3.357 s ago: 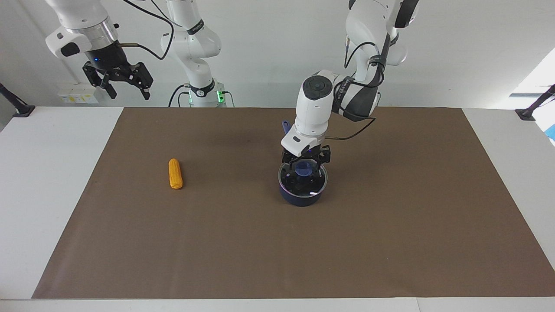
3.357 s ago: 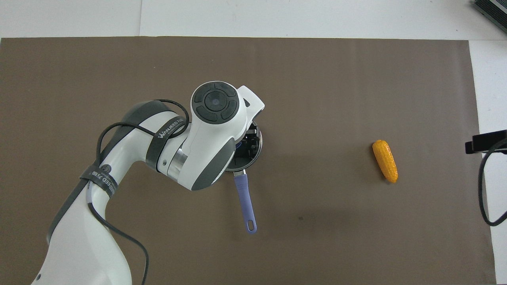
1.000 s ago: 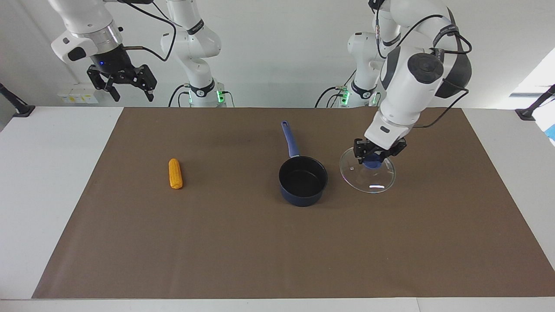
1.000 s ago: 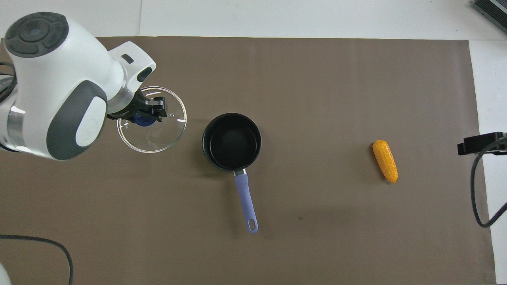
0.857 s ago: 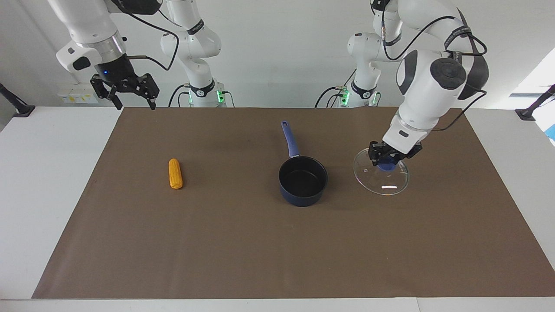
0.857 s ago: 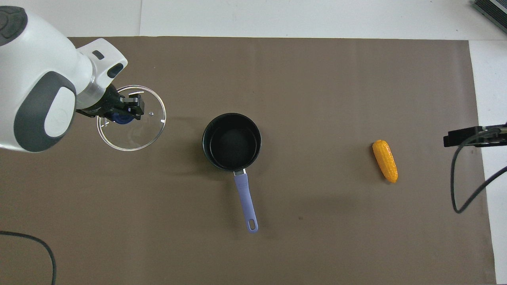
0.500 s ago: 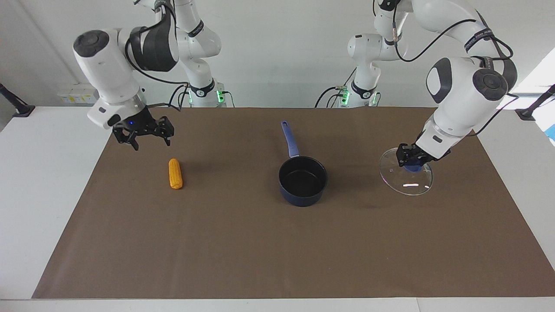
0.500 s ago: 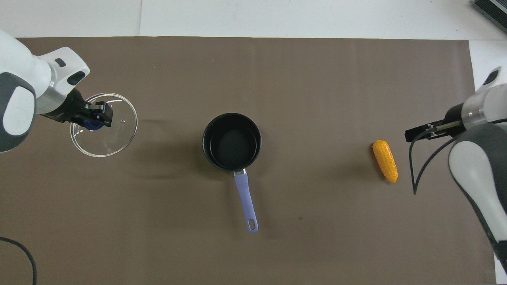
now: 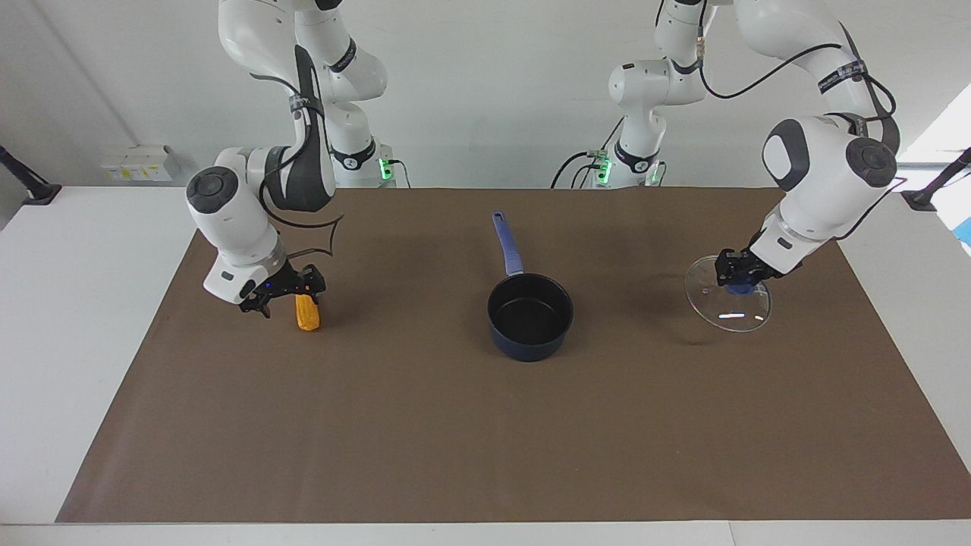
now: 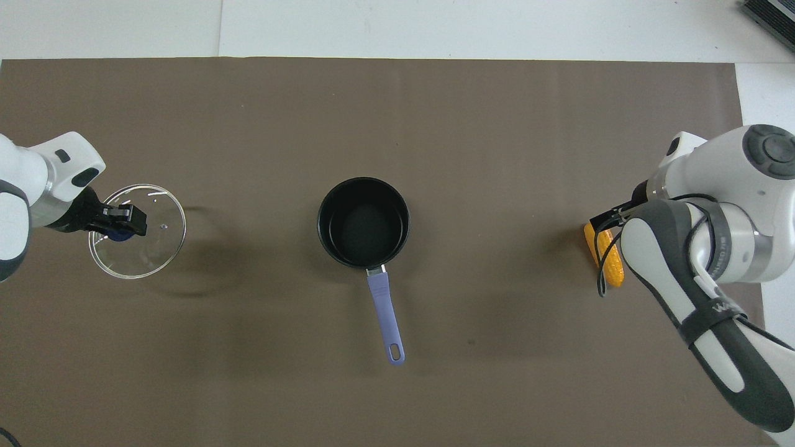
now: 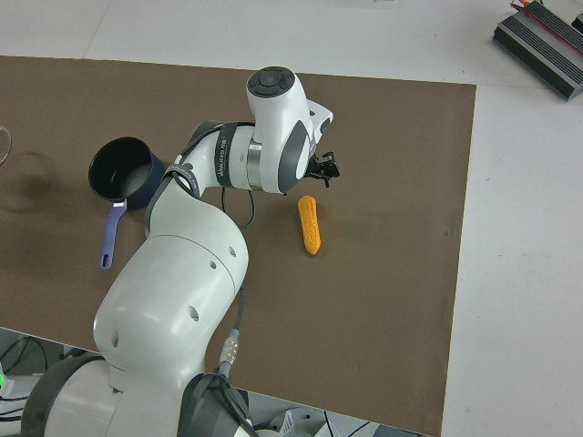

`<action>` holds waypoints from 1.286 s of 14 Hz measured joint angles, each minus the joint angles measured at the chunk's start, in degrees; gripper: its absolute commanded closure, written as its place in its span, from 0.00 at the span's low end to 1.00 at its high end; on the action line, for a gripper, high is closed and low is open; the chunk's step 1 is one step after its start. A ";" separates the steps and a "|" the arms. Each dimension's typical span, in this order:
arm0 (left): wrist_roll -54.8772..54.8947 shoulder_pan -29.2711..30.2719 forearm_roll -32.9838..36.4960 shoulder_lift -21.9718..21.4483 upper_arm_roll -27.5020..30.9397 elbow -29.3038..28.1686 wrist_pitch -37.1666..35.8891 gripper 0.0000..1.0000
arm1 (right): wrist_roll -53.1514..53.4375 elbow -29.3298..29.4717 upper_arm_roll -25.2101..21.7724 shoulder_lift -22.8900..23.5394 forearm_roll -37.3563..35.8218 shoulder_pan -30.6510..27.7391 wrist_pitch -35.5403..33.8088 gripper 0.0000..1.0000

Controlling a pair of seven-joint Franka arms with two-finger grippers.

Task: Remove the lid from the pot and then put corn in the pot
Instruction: 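Set the lid down with the left gripper while the right gripper grasps corn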

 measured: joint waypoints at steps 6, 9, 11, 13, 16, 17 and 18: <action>0.10 1.55 0.01 0.85 0.01 -12.43 15.91 0.00 | -1.16 -5.36 -0.05 1.83 0.08 -0.09 5.03 0.00; 0.10 1.68 0.01 0.81 -0.04 -12.41 16.34 0.00 | -1.17 -5.81 -0.05 2.85 0.09 -0.10 6.07 0.11; 0.07 1.66 0.01 0.78 -0.36 -11.69 16.12 0.00 | -1.21 -5.95 -0.02 2.97 0.09 -0.04 6.08 0.64; 0.01 1.63 0.00 0.75 -0.63 -9.64 14.66 0.00 | -1.24 -6.01 -0.03 2.97 0.09 -0.07 6.08 1.00; 0.01 1.33 0.01 0.63 -0.91 -5.05 10.03 0.00 | -1.17 -6.01 -0.06 2.97 0.21 -0.20 6.08 1.00; 0.01 1.04 0.00 0.59 -1.01 -3.37 8.26 0.00 | -1.05 -6.00 -0.06 2.97 0.34 -0.20 6.08 1.00; 0.01 0.79 0.00 0.55 -1.12 -1.40 5.83 0.00 | -0.85 -5.92 -0.05 2.97 0.39 -0.15 6.08 1.00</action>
